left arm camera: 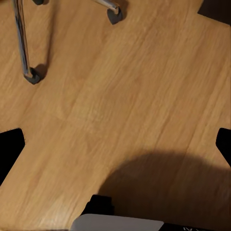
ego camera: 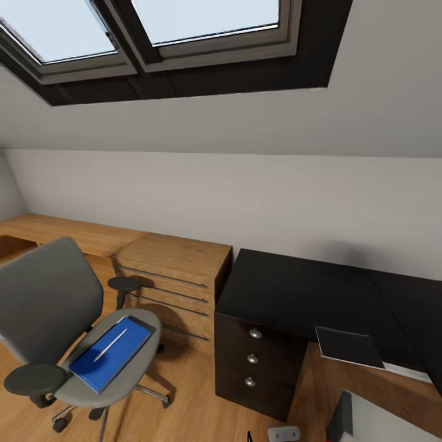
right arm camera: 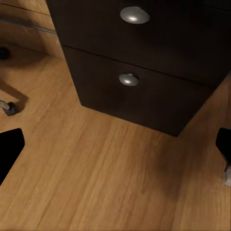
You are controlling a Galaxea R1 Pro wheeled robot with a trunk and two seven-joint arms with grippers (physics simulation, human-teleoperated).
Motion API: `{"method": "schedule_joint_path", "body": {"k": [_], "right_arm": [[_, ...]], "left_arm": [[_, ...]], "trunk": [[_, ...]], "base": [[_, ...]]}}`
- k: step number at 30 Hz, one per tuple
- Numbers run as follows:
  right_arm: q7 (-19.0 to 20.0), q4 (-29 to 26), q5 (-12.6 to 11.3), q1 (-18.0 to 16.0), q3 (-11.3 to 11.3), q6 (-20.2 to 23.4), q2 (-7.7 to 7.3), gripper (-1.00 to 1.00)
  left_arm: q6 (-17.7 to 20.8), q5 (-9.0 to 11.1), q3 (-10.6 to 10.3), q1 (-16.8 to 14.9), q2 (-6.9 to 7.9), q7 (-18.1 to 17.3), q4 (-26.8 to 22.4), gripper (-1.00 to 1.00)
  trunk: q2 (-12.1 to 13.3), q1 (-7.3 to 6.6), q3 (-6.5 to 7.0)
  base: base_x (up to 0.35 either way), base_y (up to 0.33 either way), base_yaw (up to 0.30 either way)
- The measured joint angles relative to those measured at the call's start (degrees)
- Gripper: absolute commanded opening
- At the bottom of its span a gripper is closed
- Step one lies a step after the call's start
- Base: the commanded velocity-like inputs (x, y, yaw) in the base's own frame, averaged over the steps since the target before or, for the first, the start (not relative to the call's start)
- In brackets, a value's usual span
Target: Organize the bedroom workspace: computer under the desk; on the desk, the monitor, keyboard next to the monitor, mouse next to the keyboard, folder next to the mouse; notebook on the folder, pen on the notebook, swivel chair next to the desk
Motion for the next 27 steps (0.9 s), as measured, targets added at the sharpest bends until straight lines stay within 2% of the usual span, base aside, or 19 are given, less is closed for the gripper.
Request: {"method": "schedule_joint_path", "body": {"k": [27], "right_arm": [[0.0, 0.0, 0.0, 0.0, 0.0, 0.0, -0.08, 1.0]], "left_arm": [[0.0, 0.04, 0.1, 0.0, 0.01, 0.0, 0.0, 1.0]], "trunk": [[0.0, 0.0, 0.0]], "base": [[0.0, 0.0, 0.278]]}}
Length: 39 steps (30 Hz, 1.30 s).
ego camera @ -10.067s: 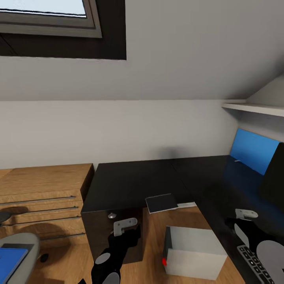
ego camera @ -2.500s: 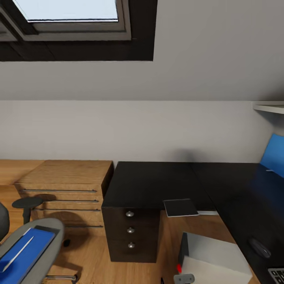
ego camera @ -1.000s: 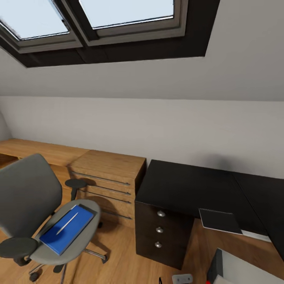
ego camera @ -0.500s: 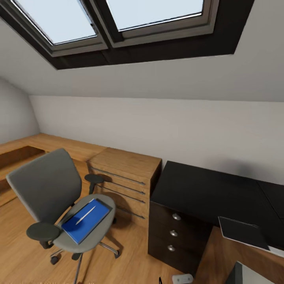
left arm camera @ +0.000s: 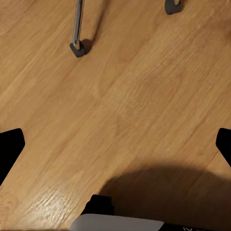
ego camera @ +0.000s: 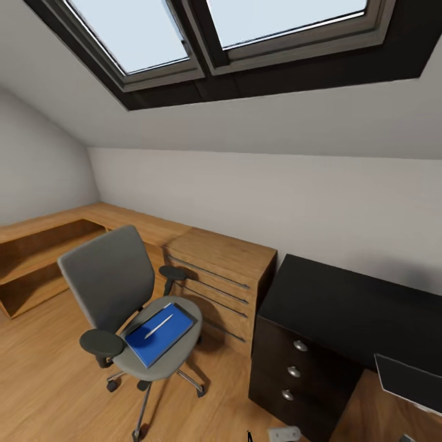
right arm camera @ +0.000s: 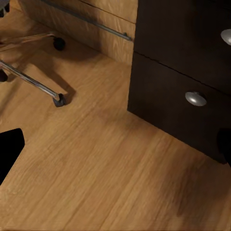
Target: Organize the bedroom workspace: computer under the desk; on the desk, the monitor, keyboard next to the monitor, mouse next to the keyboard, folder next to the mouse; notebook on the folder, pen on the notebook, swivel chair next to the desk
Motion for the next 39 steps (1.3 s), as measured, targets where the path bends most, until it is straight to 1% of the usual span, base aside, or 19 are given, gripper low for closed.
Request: {"method": "schedule_joint_path", "body": {"k": [39], "right_arm": [[0.0, 0.0, 0.03, 0.0, 0.0, 0.0, -0.01, 1.0]], "left_arm": [[0.0, 0.0, 0.02, 0.0, -0.01, 0.0, 0.0, 1.0]], "trunk": [[0.0, 0.0, 0.0]], "base": [[0.0, 0.0, 0.278]]}}
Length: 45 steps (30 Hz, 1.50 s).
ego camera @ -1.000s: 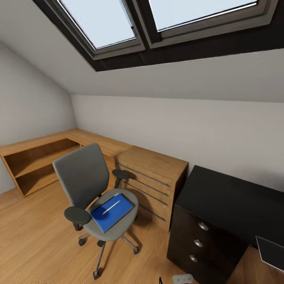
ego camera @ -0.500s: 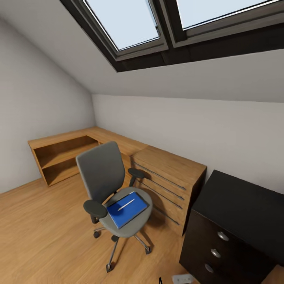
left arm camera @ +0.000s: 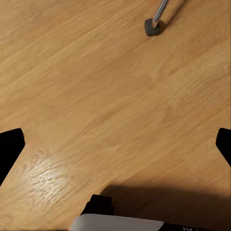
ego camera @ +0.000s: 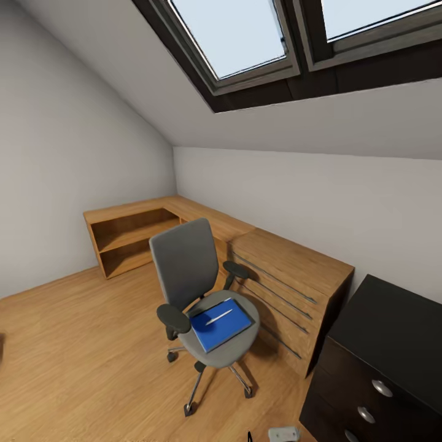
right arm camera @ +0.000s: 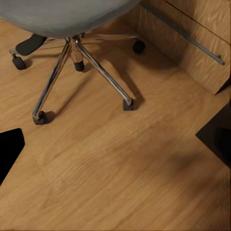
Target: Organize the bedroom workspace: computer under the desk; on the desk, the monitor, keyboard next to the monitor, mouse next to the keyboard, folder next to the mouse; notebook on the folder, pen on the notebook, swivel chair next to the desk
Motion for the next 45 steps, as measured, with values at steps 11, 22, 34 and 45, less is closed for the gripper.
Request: {"method": "schedule_joint_path", "body": {"k": [11, 22, 34, 45], "right_arm": [[0.0, 0.0, 0.03, 0.0, 0.0, 0.0, 0.0, 1.0], [0.0, -0.01, 0.07, 0.01, 0.0, 0.0, -0.08, 1.0], [0.1, 1.21, 0.53, 0.02, 0.32, -0.41, -0.09, 1.0], [0.06, 1.35, 0.32, 0.01, 0.31, -0.55, -0.1, 1.0]], "left_arm": [[0.0, 0.09, -0.02, 0.01, -0.01, 0.0, 0.0, 1.0], [-0.61, 0.02, 0.13, -0.01, 0.04, 0.01, 0.02, 1.0], [-5.89, 0.27, 0.07, -0.01, 0.07, 0.2, 0.03, 1.0], [-6.02, 0.27, 0.15, 0.0, 0.07, 0.2, 0.03, 1.0]], "trunk": [[0.0, 0.0, 0.0], [0.0, 0.0, 0.0], [0.0, 0.0, 0.0], [0.0, 0.0, 0.0]], "base": [[0.0, 0.0, 0.274], [0.0, 0.0, 0.206], [0.0, 0.0, 0.008], [0.004, 0.0, 0.0]]}}
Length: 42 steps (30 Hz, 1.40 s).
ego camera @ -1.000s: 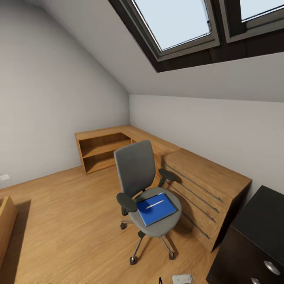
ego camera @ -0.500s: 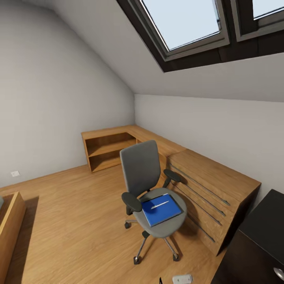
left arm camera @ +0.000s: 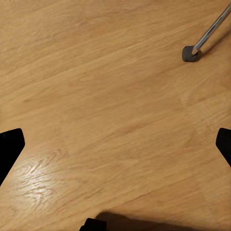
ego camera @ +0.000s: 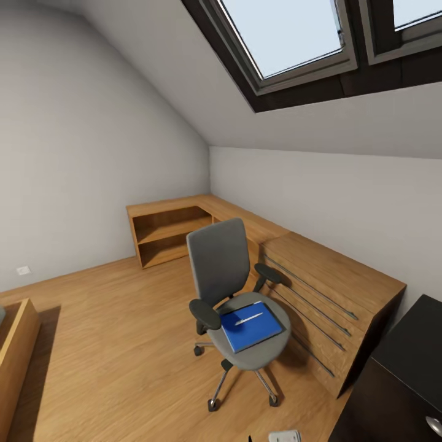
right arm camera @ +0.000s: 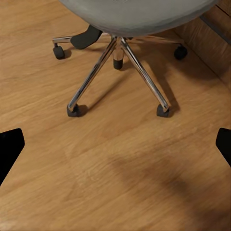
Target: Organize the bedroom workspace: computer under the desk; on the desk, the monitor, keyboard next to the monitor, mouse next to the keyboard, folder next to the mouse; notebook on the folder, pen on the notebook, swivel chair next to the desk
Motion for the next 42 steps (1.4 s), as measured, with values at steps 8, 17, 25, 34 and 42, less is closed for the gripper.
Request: {"method": "schedule_joint_path", "body": {"k": [8, 17, 25, 34, 42], "right_arm": [[-0.07, -0.04, -0.16, 0.0, -0.08, -0.06, 0.0, 1.0], [-0.07, 0.02, -0.18, 0.0, -0.04, -0.06, 0.0, 1.0], [-0.06, -0.15, -0.19, 0.0, -0.13, -0.06, -0.1, 1.0], [-0.24, -0.57, -0.08, 0.0, -0.43, -1.97, -0.42, 1.0], [-1.06, -9.74, -0.5, -0.1, -1.96, -1.59, -3.01, 1.0]], "left_arm": [[-0.07, -0.02, 0.01, -0.01, 0.0, 0.0, 0.0, 1.0], [-0.07, -0.02, 0.05, -0.01, 0.0, -0.02, 0.0, 1.0], [-0.07, -0.11, 0.17, 0.01, 0.15, 0.11, 0.02, 1.0], [0.11, -0.32, 0.93, 0.02, 0.47, 0.36, -0.34, 1.0], [0.78, -0.27, 2.86, -3.12, 2.29, 0.04, -1.37, 1.0]], "trunk": [[-0.01, -0.02, 0.0], [-0.01, -0.03, 0.0], [-0.01, -0.03, 0.0], [0.0, 0.0, 0.0], [0.0, 0.0, 0.01]], "base": [[0.263, 0.0, 0.0], [0.258, 0.0, 0.0], [0.325, 0.0, 0.0], [0.12, 0.0, 0.0], [0.008, 0.0, 0.0]]}}
